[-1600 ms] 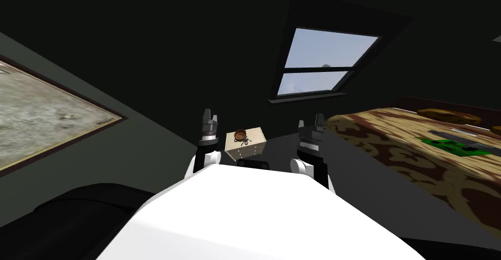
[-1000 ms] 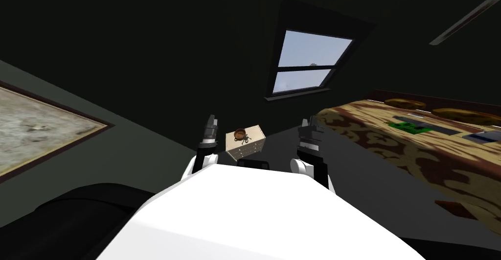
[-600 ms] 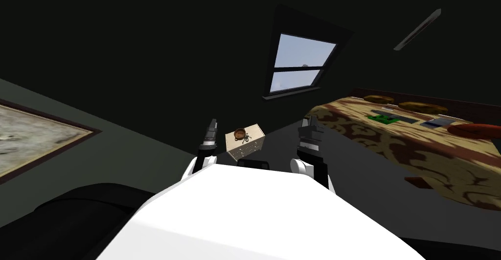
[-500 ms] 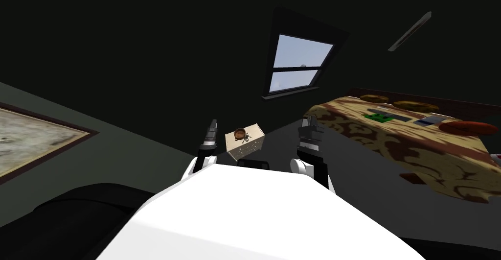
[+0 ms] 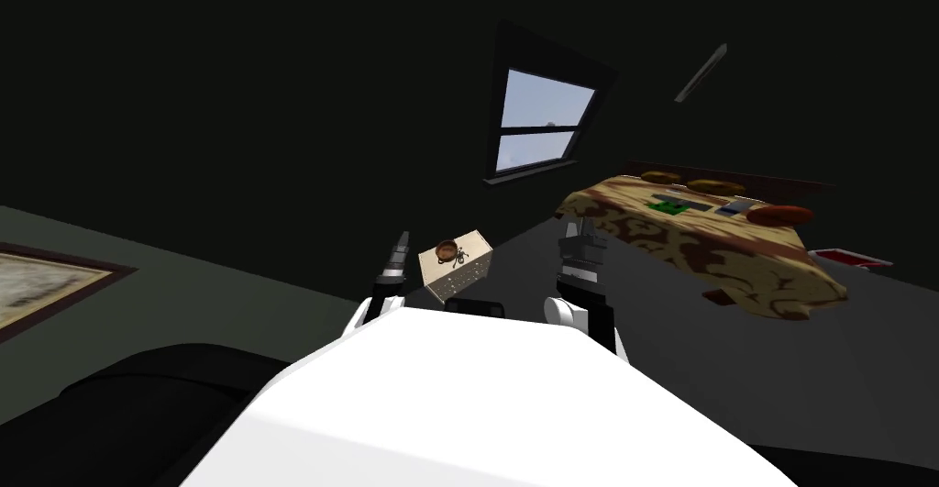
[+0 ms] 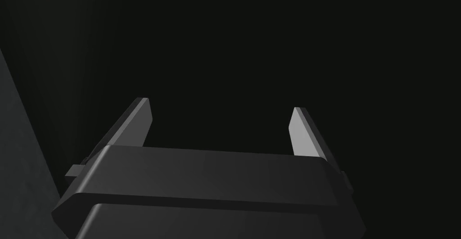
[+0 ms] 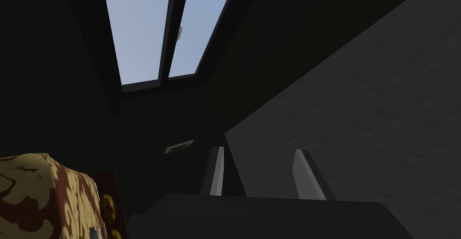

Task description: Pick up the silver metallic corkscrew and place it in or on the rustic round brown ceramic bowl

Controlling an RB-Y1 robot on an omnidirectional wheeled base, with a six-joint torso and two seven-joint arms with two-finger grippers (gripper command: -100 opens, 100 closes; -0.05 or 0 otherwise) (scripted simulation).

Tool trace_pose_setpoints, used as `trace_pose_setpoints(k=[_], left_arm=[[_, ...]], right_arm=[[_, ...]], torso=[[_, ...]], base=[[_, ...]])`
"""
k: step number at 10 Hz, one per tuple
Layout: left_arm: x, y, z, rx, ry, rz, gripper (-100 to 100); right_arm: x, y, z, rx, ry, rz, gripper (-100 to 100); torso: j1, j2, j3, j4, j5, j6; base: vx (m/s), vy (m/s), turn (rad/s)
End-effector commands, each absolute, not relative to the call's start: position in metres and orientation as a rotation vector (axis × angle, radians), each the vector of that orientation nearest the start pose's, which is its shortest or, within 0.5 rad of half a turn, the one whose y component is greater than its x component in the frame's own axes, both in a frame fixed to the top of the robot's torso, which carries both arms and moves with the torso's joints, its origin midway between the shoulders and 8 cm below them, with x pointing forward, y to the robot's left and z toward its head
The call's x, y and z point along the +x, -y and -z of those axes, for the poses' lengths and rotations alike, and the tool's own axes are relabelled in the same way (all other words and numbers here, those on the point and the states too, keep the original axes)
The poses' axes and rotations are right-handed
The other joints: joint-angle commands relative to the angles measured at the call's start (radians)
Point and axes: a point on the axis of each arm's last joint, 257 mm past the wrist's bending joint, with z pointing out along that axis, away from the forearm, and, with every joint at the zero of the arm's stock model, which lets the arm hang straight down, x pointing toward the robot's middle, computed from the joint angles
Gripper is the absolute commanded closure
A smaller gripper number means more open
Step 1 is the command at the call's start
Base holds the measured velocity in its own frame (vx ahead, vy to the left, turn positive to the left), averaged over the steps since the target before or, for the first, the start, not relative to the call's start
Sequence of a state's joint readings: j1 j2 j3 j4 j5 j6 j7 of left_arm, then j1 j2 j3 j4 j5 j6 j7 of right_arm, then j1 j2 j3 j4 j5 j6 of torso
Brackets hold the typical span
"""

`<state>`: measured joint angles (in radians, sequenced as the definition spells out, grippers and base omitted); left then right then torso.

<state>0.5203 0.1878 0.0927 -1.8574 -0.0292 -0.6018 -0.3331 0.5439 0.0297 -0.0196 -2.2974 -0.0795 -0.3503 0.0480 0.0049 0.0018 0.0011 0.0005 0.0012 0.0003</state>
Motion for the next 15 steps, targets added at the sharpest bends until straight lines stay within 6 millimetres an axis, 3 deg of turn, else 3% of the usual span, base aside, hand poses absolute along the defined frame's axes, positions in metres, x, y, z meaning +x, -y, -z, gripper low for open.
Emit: trace_pose_setpoints(k=[1, 9, 15], left_arm=[[0.368, -0.341, 0.164, -0.572, -1.1, 0.759, -100], [0.365, -0.355, 0.239, -0.528, -1.235, 0.609, -100], [0.364, -0.354, 0.278, -0.46, -1.306, 0.513, -100]], right_arm=[[0.356, 0.306, 0.012, 0.844, -0.668, -1.234, 0], [0.356, 0.306, 0.012, 0.844, -0.669, -1.234, 0], [0.356, 0.306, 0.012, 0.844, -0.669, -1.234, 0]], torso=[[0.0, 0.0, 0.0, 0.0, 0.0, 0.0], [-0.002, -0.002, -0.001, 0.0, 0.0, 0.0], [-0.003, -0.003, -0.002, -0.001, -0.001, -0.001]], base=[[-0.038, 0.041, -0.102], [-0.03, 0.027, -0.176], [-0.02, 0.016, -0.157]])
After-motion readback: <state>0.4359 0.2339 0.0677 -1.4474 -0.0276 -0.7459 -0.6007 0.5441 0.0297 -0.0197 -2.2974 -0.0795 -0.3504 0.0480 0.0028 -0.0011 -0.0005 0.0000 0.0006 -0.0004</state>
